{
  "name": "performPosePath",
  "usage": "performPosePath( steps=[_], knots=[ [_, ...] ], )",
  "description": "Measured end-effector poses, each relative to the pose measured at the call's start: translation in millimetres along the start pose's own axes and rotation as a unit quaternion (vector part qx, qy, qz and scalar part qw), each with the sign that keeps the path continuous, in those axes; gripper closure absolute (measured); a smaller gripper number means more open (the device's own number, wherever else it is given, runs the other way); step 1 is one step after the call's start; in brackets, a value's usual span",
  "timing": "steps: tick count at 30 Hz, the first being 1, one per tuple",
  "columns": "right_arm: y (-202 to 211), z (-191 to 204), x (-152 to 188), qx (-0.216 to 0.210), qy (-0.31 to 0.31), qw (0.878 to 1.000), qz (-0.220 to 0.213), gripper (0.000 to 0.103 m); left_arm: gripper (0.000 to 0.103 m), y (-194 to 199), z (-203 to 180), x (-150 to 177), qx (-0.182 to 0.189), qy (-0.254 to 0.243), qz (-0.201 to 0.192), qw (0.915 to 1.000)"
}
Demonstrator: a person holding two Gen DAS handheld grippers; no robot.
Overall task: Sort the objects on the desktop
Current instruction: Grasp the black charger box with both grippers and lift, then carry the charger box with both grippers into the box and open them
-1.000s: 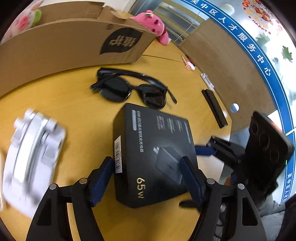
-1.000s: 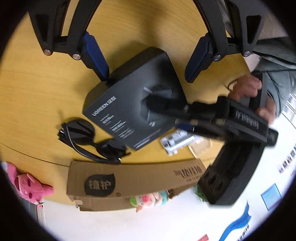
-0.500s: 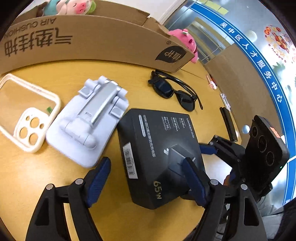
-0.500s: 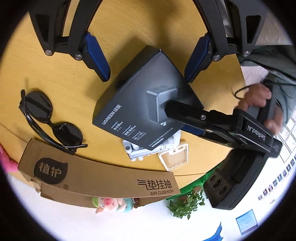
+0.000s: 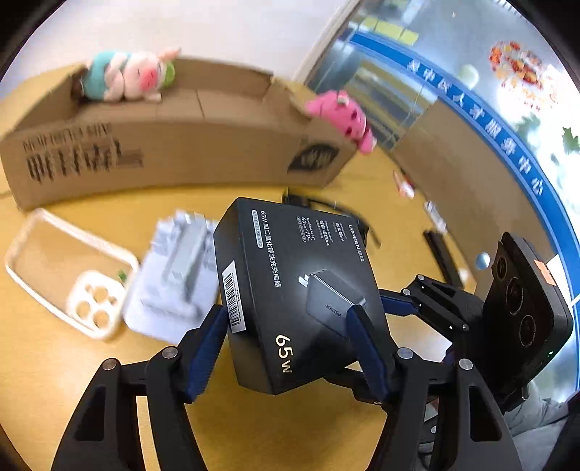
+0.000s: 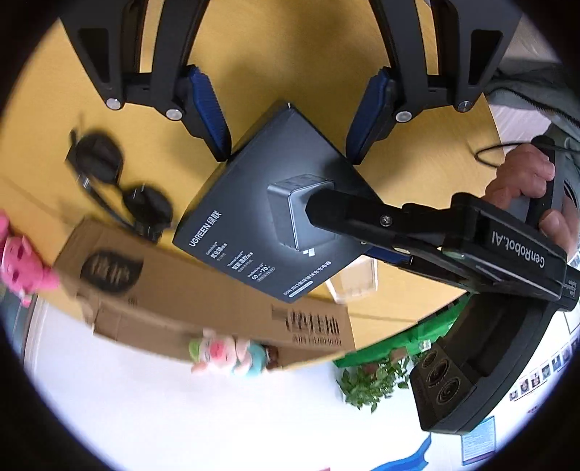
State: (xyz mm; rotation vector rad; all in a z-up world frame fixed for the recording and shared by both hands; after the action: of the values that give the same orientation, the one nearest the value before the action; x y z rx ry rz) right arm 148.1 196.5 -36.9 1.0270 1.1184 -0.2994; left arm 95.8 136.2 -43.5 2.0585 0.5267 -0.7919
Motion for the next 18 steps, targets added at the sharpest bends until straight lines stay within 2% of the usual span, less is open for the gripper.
performPosePath(
  steps=[7, 12, 18],
  knots=[
    [6, -6, -81, 0.013, 0.059, 0.997, -0.058, 0.038, 0.032, 33, -10, -81, -0.006, -0.044, -0.075, 0.9962],
    [14, -17, -158, 0.016, 0.093, 0.989, -0.115, 0.038, 0.032, 57, -17, -158, -0.004, -0.076, -0.135, 0.9879],
    [16, -36, -252, 0.035, 0.140, 0.976, -0.166, 0.038, 0.032, 76, -20, -251, 0.009, -0.105, -0.189, 0.9762]
  ],
)
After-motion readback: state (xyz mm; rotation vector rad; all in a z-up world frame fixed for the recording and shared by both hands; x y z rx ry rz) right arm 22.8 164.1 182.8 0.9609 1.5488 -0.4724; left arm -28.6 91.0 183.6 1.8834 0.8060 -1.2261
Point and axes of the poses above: each gripper's, at about its wrist camera, not at the fingertips, and y roughly against the way its jaws point, z to its left, x to its underside, the point moved 9 cm from there along -y, roughly the way its jaws point, and after that the axes turned 13 degrees about -z, right-handed, at the moved point
